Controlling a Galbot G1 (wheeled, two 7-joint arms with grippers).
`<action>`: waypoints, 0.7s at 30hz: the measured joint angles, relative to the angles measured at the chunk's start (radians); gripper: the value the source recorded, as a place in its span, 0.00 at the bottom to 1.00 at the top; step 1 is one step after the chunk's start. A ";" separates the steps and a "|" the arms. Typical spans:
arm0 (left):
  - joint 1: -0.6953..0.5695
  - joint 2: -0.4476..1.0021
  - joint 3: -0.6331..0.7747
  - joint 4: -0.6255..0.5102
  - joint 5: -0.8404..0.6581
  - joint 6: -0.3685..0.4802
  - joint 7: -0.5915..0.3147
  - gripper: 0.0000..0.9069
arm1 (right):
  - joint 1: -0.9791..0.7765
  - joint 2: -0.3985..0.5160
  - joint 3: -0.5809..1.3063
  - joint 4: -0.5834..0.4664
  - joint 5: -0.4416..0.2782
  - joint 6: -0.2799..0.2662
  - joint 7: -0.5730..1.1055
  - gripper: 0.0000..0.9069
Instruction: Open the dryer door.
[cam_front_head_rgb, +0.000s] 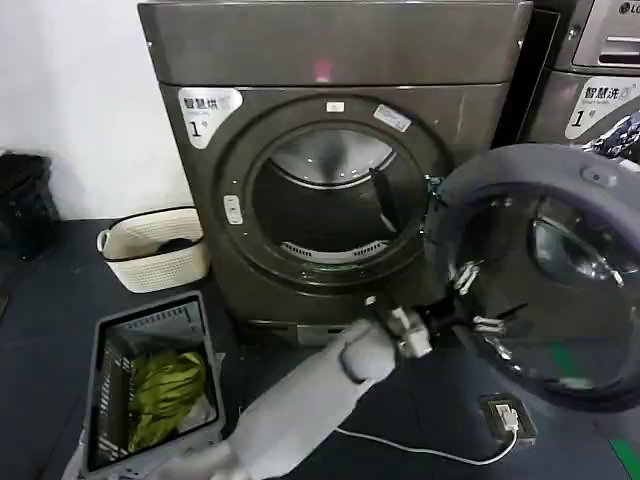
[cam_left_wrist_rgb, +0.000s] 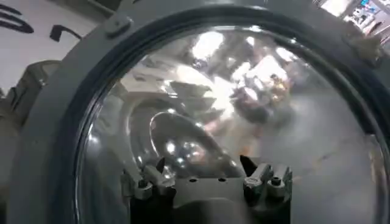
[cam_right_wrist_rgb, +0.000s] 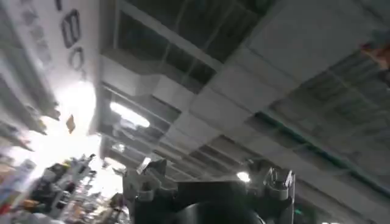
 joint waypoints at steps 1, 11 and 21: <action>-0.009 0.001 0.001 0.019 0.003 0.001 0.004 1.00 | -0.005 -0.006 0.004 -0.018 0.000 0.001 0.000 1.00; -0.032 0.001 -0.011 0.113 -0.003 0.012 0.011 1.00 | -0.024 -0.019 0.007 -0.136 0.024 0.017 0.021 1.00; 0.027 0.001 0.002 -0.074 -0.143 0.175 0.056 1.00 | -0.014 -0.048 -0.030 -0.148 0.116 -0.033 -0.063 1.00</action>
